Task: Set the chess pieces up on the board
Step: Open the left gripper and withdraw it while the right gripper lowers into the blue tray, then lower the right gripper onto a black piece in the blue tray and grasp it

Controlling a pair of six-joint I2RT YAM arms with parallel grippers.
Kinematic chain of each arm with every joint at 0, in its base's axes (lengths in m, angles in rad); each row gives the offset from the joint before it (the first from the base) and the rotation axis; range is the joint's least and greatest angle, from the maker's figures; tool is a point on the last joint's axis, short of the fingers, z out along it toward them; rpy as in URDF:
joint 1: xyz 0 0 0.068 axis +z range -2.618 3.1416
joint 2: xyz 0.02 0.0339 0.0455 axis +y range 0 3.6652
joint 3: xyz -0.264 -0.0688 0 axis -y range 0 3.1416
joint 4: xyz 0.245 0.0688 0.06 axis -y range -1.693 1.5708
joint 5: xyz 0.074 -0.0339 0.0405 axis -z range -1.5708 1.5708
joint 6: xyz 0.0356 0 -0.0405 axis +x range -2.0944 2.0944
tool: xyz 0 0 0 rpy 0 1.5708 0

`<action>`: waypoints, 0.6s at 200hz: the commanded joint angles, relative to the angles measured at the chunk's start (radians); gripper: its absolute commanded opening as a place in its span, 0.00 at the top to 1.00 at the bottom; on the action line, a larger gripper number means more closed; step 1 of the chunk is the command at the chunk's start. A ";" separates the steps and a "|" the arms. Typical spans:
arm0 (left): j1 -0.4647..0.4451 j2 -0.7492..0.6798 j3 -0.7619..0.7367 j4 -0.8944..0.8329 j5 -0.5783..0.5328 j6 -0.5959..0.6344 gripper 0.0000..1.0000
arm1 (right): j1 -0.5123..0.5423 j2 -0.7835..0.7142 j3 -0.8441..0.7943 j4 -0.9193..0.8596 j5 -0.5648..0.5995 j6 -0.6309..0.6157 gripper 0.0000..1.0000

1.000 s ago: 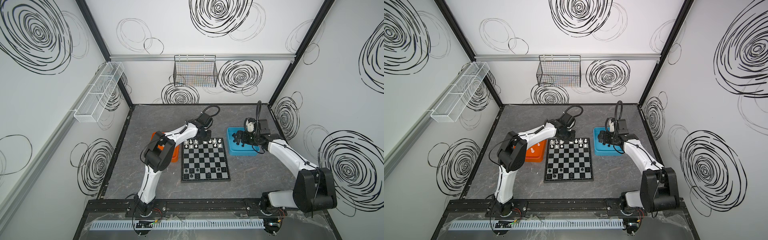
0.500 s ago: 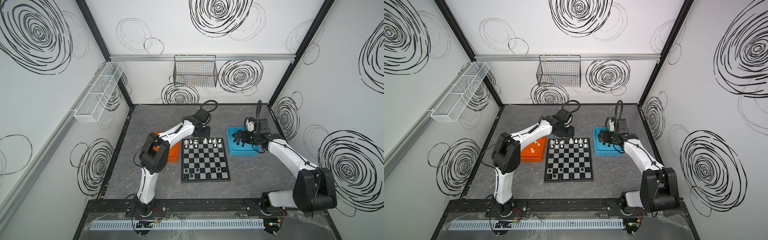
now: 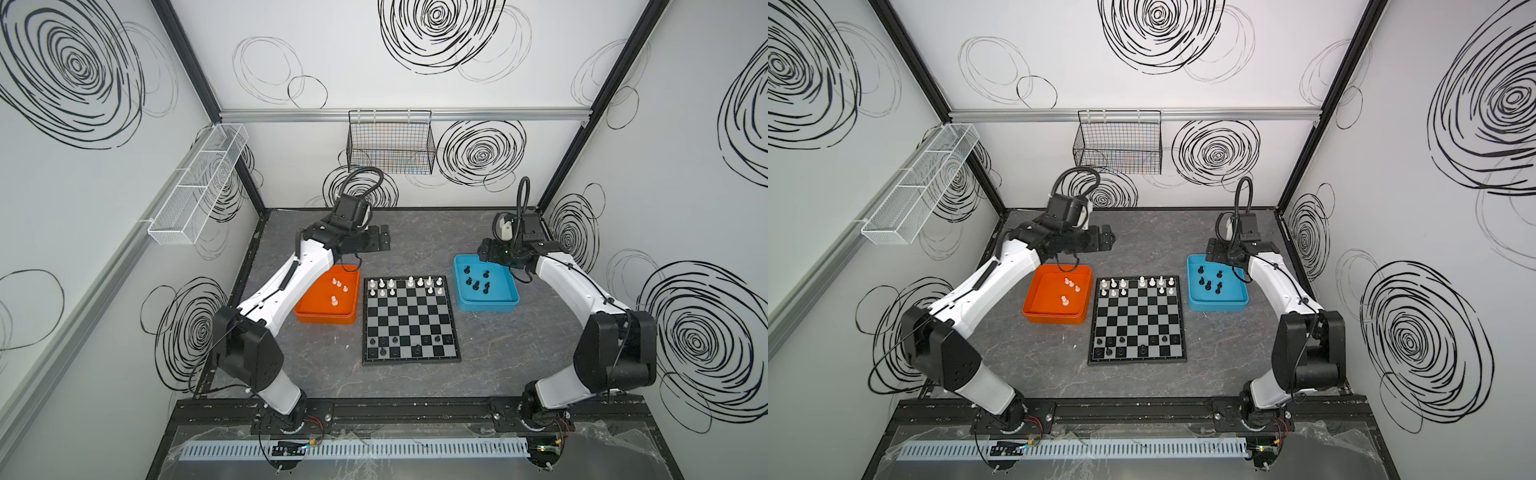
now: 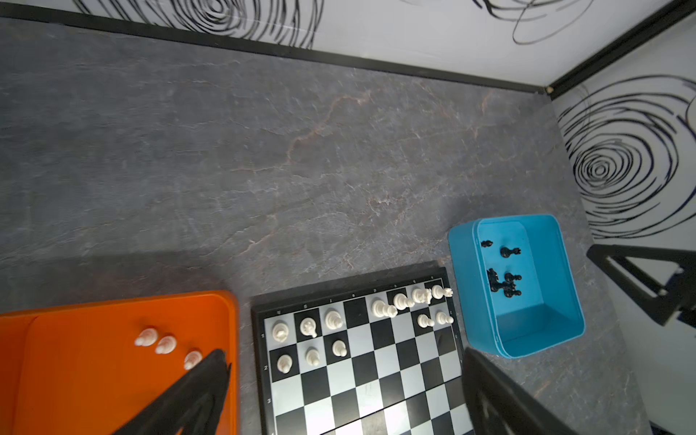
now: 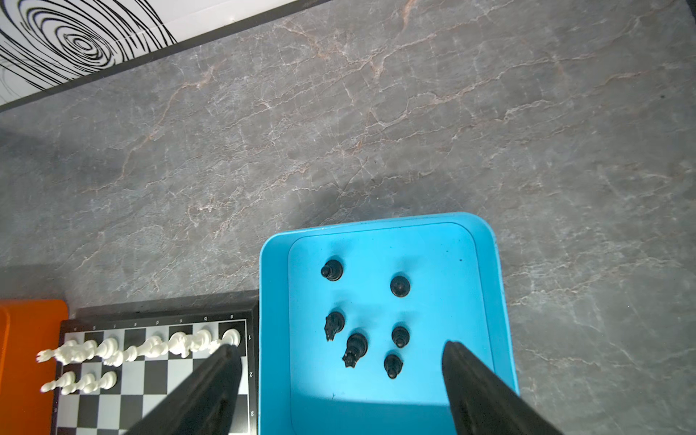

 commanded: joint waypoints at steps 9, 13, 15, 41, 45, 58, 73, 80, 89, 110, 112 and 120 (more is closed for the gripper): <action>0.118 -0.080 -0.076 0.035 0.028 0.056 0.02 | 0.021 0.040 0.019 -0.108 0.054 -0.022 0.19; 0.134 -0.089 -0.090 0.038 0.026 0.062 0.02 | 0.025 0.042 0.014 -0.107 0.061 -0.024 0.19; 0.141 -0.094 -0.096 0.041 0.024 0.066 0.02 | 0.026 0.043 0.012 -0.107 0.064 -0.025 0.19; 0.239 -0.147 -0.192 0.086 0.020 0.108 0.02 | 0.047 0.056 -0.005 -0.118 0.099 -0.043 0.25; 0.251 -0.154 -0.207 0.099 0.019 0.117 0.02 | 0.050 0.059 -0.007 -0.120 0.101 -0.047 0.26; 0.284 -0.180 -0.259 0.148 0.022 0.145 0.02 | 0.059 0.068 -0.018 -0.117 0.107 -0.052 0.30; 0.307 -0.225 -0.341 0.252 0.023 0.186 0.02 | 0.067 0.080 -0.035 -0.101 0.100 -0.057 0.33; 0.313 -0.243 -0.373 0.294 0.016 0.198 0.02 | 0.068 0.087 -0.042 -0.095 0.098 -0.059 0.35; 0.319 -0.255 -0.406 0.333 0.009 0.203 0.03 | 0.071 0.100 -0.046 -0.094 0.094 -0.060 0.37; 0.323 -0.268 -0.477 0.408 0.013 0.212 0.03 | 0.080 0.124 -0.049 -0.095 0.097 -0.073 0.41; 0.323 -0.269 -0.484 0.415 0.015 0.211 0.03 | 0.082 0.125 -0.048 -0.095 0.098 -0.075 0.42; 0.323 -0.273 -0.514 0.443 0.022 0.213 0.03 | 0.084 0.135 -0.045 -0.098 0.100 -0.079 0.43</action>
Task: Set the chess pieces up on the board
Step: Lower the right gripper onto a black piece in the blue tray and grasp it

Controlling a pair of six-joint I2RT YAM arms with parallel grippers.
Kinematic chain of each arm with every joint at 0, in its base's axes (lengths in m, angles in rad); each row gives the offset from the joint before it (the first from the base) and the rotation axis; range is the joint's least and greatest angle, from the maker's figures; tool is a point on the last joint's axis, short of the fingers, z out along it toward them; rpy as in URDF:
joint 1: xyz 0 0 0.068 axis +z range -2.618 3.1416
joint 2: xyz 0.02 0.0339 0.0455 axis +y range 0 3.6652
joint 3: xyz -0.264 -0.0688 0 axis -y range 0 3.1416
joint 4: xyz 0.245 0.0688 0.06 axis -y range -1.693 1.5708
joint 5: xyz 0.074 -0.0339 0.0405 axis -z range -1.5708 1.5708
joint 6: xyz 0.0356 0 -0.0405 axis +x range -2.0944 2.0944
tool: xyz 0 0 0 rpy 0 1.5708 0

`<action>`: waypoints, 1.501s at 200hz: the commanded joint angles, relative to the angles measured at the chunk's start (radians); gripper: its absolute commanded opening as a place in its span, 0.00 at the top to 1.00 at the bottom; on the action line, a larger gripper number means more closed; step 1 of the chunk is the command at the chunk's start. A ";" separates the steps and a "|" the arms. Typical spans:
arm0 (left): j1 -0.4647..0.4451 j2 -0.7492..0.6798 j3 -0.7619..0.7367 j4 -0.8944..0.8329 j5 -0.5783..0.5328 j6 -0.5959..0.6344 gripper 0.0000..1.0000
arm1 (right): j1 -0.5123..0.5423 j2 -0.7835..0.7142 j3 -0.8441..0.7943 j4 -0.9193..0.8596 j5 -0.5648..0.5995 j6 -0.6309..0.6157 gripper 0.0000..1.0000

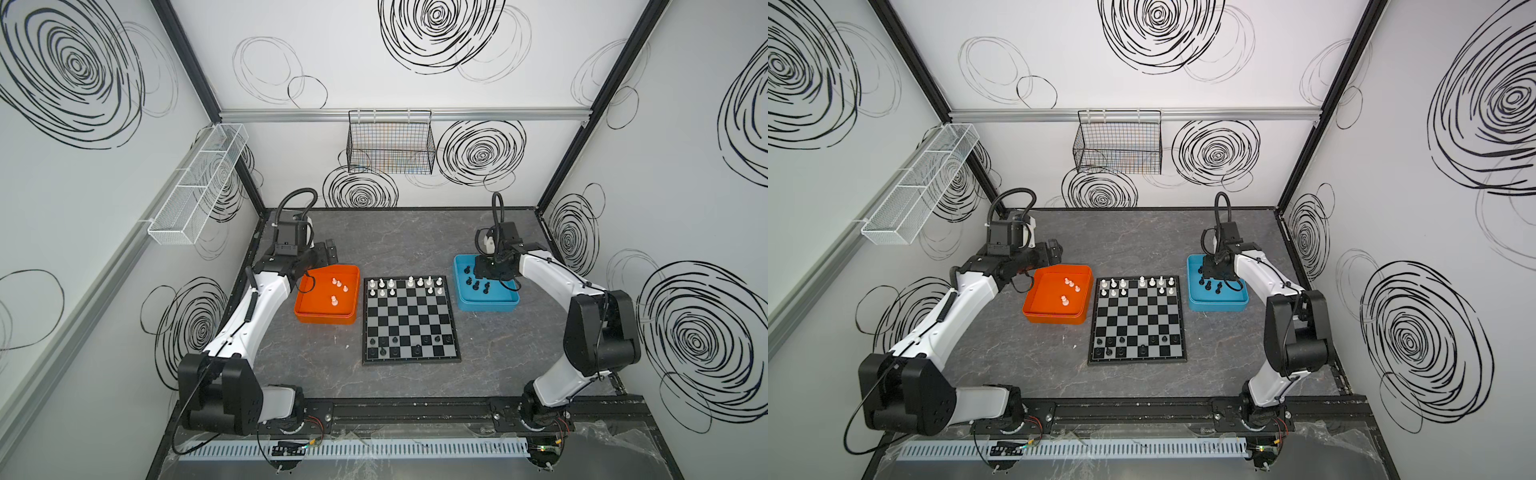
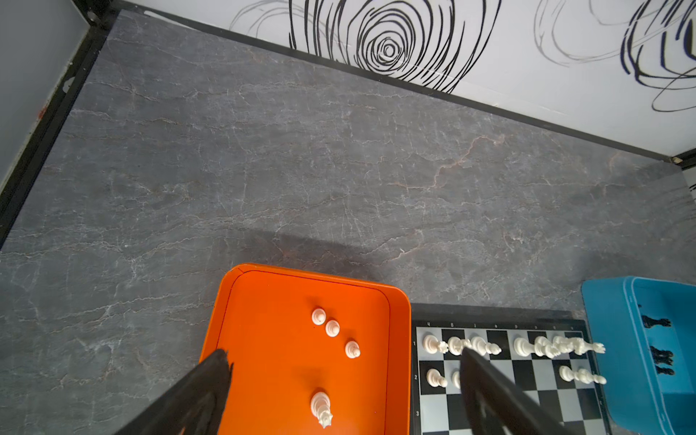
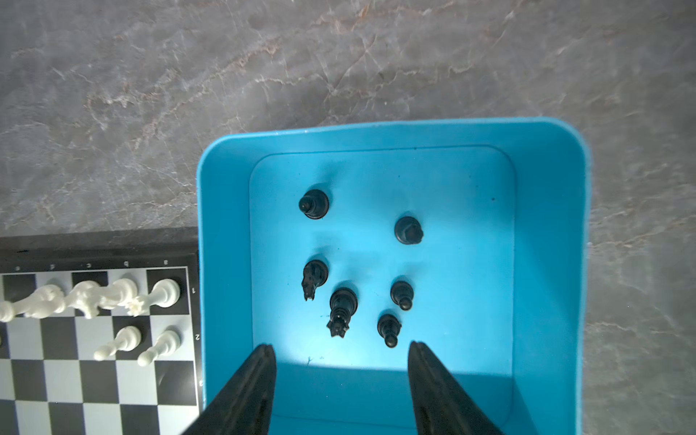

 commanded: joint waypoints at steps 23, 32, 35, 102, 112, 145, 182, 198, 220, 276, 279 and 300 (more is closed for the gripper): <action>0.005 -0.016 -0.115 0.217 0.020 0.036 0.03 | 0.010 0.053 0.000 -0.009 0.030 -0.025 0.45; 0.005 -0.012 -0.126 0.227 0.026 0.034 0.03 | 0.010 0.064 0.005 -0.007 0.030 -0.023 0.46; 0.005 -0.012 -0.130 0.231 0.027 0.034 0.03 | 0.010 0.068 0.007 -0.007 0.030 -0.024 0.47; 0.005 0.018 -0.153 0.280 0.053 0.047 0.03 | 0.013 0.140 0.063 -0.006 0.024 -0.026 0.58; 0.005 0.024 -0.158 0.286 0.056 0.047 0.03 | 0.011 0.146 0.068 -0.006 0.024 -0.027 0.59; 0.008 0.041 -0.158 0.294 0.066 0.046 0.03 | 0.013 0.170 0.076 -0.007 0.012 -0.029 0.64; 0.016 0.051 -0.156 0.297 0.074 0.044 0.03 | 0.012 0.184 0.083 -0.005 0.004 -0.028 0.68; 0.018 0.051 -0.157 0.299 0.075 0.044 0.03 | 0.013 0.189 0.086 -0.006 0.004 -0.030 0.70; 0.018 0.052 -0.158 0.299 0.076 0.044 0.03 | 0.013 0.190 0.086 -0.006 0.000 -0.029 0.74; 0.018 0.055 -0.158 0.301 0.080 0.043 0.03 | 0.011 0.173 0.082 -0.017 0.004 -0.035 0.82; 0.019 0.055 -0.158 0.300 0.080 0.043 0.03 | 0.012 0.172 0.082 -0.017 0.005 -0.035 0.82; 0.018 0.057 -0.159 0.299 0.079 0.041 0.03 | 0.011 0.159 0.082 -0.022 0.012 -0.036 0.82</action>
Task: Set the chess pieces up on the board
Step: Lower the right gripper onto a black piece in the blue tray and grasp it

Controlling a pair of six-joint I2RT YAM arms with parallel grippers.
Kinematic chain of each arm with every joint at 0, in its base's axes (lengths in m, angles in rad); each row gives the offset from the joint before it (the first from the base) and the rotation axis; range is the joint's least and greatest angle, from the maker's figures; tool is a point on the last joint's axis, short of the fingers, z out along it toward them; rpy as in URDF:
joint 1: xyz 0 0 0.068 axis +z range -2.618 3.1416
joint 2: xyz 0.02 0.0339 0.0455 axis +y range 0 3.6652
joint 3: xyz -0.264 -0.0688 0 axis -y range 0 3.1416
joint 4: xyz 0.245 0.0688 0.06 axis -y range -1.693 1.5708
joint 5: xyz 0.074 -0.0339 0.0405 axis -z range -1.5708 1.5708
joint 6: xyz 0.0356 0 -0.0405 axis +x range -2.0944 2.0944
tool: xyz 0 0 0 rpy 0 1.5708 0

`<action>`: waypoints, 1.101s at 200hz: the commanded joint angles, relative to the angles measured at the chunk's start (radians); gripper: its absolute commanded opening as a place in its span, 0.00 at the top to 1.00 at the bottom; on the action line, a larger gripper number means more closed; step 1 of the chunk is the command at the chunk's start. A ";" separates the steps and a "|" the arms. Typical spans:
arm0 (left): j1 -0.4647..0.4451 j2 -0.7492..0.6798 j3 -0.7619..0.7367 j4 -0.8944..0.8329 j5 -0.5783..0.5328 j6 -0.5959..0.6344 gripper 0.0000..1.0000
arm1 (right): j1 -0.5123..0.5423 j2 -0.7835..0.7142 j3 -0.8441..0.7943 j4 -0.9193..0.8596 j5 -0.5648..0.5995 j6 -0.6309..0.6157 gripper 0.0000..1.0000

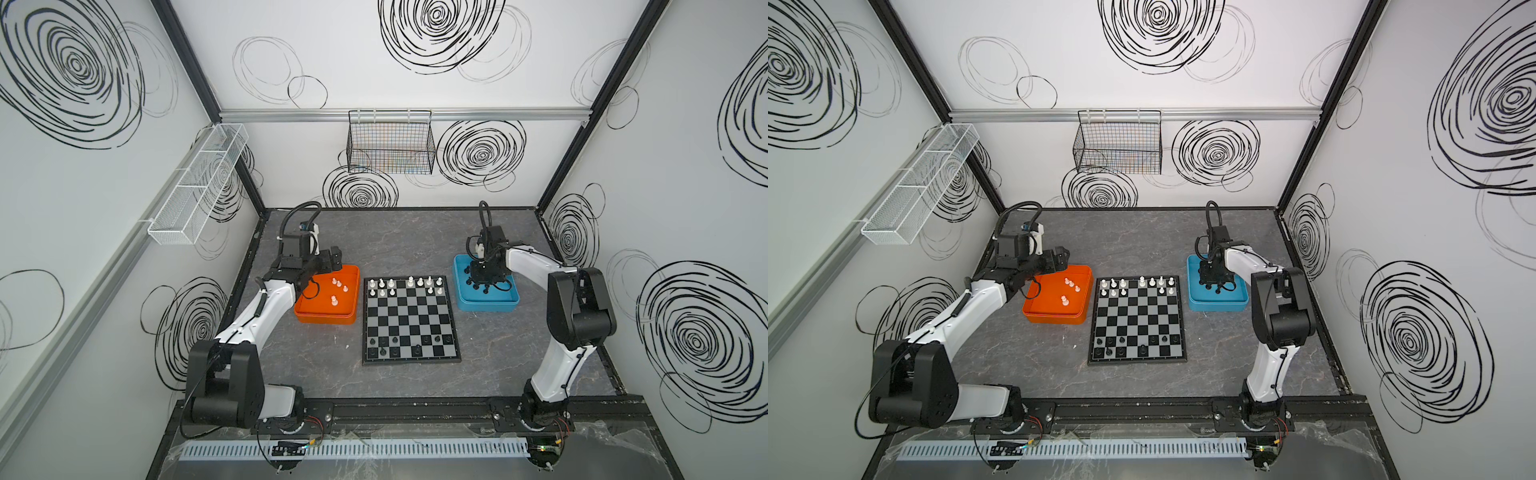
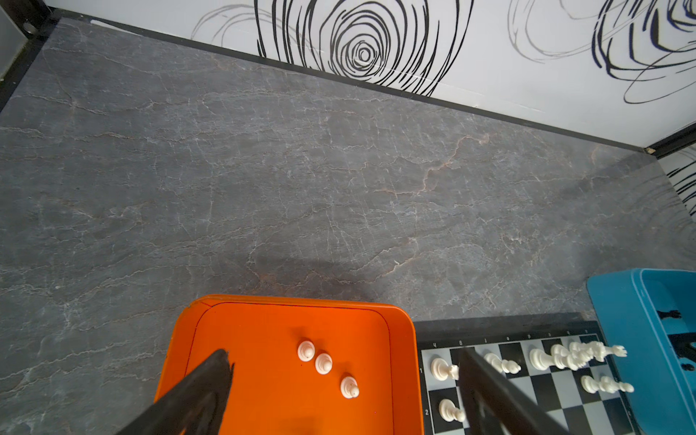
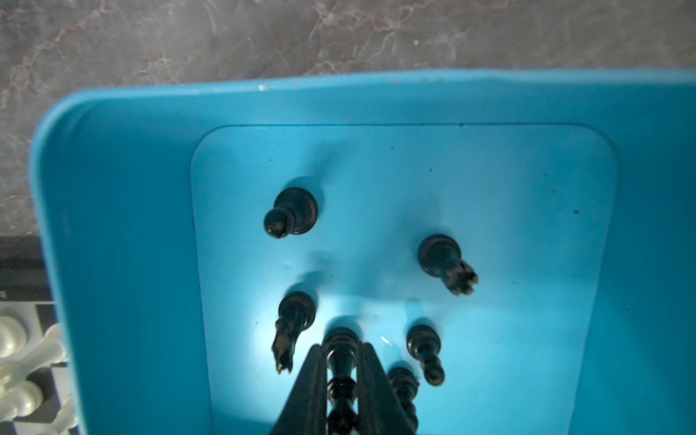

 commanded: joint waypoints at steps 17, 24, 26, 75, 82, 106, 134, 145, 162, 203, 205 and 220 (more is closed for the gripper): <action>0.010 0.011 -0.008 0.042 0.012 0.008 0.03 | 0.004 -0.029 0.024 -0.026 0.025 -0.007 0.82; 0.009 0.011 -0.008 0.040 0.013 0.008 0.03 | 0.004 -0.033 0.025 -0.029 0.028 -0.007 0.82; 0.010 0.011 -0.008 0.041 0.013 0.007 0.03 | 0.004 -0.034 0.025 -0.030 0.029 -0.007 0.82; 0.010 0.010 -0.008 0.043 0.016 0.004 0.04 | 0.003 -0.064 0.040 -0.048 0.046 -0.010 0.82; 0.010 0.010 -0.010 0.043 0.015 0.004 0.04 | 0.003 -0.067 0.041 -0.047 0.047 -0.011 0.82; 0.009 0.011 -0.009 0.043 0.021 0.001 0.04 | 0.002 -0.065 0.033 -0.046 0.045 -0.010 0.79; 0.009 0.011 -0.009 0.043 0.023 0.002 0.04 | 0.003 -0.060 0.012 -0.033 0.041 -0.009 0.76; 0.009 0.011 -0.009 0.043 0.023 0.001 0.04 | 0.002 -0.056 0.004 -0.028 0.038 -0.009 0.76; 0.009 0.012 -0.009 0.042 0.025 0.001 0.04 | 0.002 -0.052 -0.004 -0.025 0.035 -0.007 0.75; 0.009 0.013 -0.009 0.045 0.026 0.000 0.04 | 0.002 -0.048 0.001 -0.032 0.033 -0.011 0.72; 0.009 0.013 -0.009 0.045 0.027 -0.001 0.04 | 0.003 -0.048 0.001 -0.033 0.033 -0.011 0.72; 0.009 0.015 -0.009 0.045 0.030 -0.003 0.04 | 0.002 -0.043 -0.003 -0.030 0.022 -0.012 0.72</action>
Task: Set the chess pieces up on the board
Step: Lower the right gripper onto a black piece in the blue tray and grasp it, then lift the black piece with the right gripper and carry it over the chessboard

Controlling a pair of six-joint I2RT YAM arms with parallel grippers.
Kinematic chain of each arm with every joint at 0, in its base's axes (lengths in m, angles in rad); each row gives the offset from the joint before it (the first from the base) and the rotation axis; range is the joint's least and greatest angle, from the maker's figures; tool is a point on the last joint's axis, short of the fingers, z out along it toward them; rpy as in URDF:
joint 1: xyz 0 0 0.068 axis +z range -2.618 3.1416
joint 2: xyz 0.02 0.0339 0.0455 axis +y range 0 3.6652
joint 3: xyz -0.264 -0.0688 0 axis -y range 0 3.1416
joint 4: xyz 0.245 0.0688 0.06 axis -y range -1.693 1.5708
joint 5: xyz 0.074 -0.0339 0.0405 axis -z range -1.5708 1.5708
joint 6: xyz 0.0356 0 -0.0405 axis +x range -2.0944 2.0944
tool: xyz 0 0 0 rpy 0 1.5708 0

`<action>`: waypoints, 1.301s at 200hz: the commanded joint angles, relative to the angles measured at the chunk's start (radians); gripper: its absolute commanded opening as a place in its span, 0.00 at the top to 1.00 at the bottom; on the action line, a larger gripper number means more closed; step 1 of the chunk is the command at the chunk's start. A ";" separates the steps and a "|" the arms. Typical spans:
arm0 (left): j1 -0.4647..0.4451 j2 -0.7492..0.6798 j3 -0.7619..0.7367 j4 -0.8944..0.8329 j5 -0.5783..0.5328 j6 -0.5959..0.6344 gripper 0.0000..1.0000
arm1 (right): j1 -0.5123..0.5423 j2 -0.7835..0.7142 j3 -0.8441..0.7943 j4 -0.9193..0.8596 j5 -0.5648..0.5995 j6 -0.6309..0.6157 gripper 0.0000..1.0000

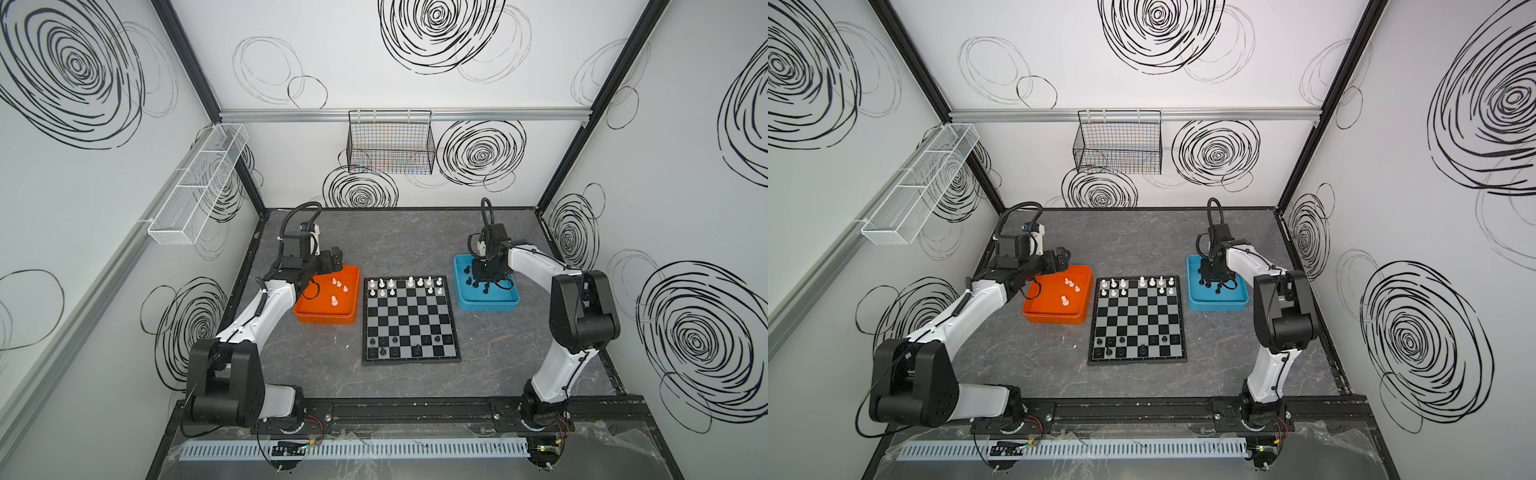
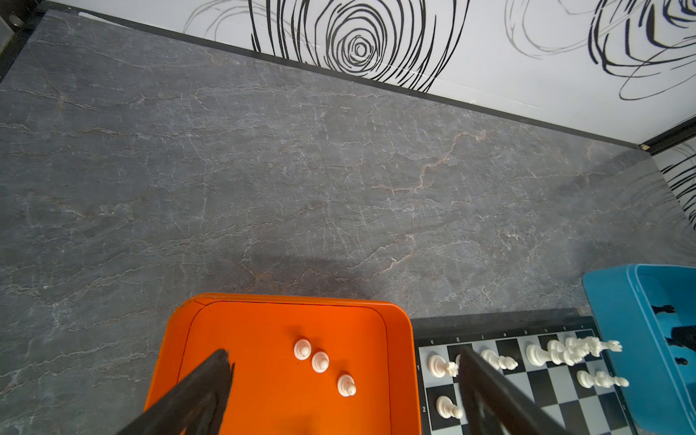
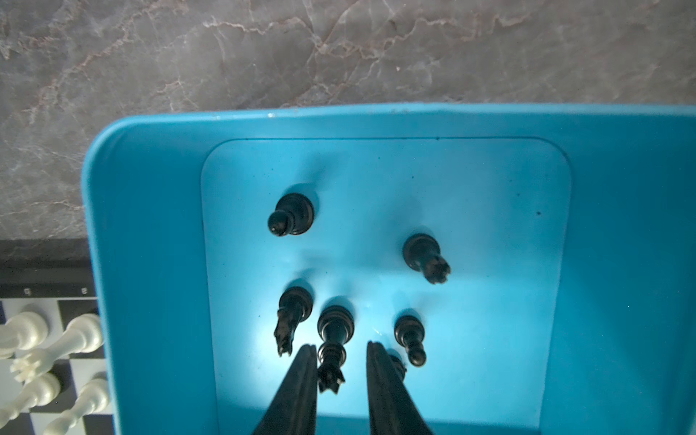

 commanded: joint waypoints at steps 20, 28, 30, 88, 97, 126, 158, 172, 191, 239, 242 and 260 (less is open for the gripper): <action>0.009 0.010 -0.006 0.044 0.016 0.001 0.04 | 0.006 -0.001 -0.003 -0.021 -0.013 -0.011 0.72; 0.009 0.011 -0.006 0.044 0.017 0.000 0.04 | 0.007 0.003 -0.001 -0.024 -0.016 -0.011 0.72; 0.009 0.010 -0.006 0.044 0.017 0.000 0.04 | 0.008 0.004 0.001 -0.025 -0.017 -0.012 0.72; 0.009 0.014 -0.006 0.046 0.020 -0.002 0.04 | 0.019 0.013 0.004 -0.025 -0.028 -0.014 0.70; 0.010 0.013 -0.006 0.046 0.020 -0.002 0.04 | 0.020 0.010 0.001 -0.020 -0.027 -0.014 0.69; 0.009 0.016 -0.006 0.046 0.021 -0.004 0.04 | 0.020 0.019 0.000 -0.029 -0.022 -0.014 0.69; 0.009 0.018 -0.006 0.046 0.019 -0.004 0.04 | 0.017 0.031 -0.003 -0.042 0.004 -0.006 0.69; 0.009 0.019 -0.006 0.046 0.020 -0.006 0.04 | 0.016 0.035 -0.003 -0.044 0.007 -0.005 0.70; 0.009 0.023 -0.006 0.046 0.020 -0.006 0.04 | 0.015 0.036 -0.006 -0.043 0.007 -0.004 0.71; 0.009 0.024 -0.005 0.045 0.019 -0.005 0.04 | 0.015 0.036 -0.004 -0.036 -0.001 -0.006 0.76; 0.009 0.025 -0.005 0.045 0.020 -0.005 0.04 | 0.015 0.036 -0.004 -0.037 -0.001 -0.006 0.76; 0.009 0.025 -0.005 0.045 0.018 -0.006 0.04 | 0.015 0.036 0.000 -0.038 -0.006 -0.008 0.79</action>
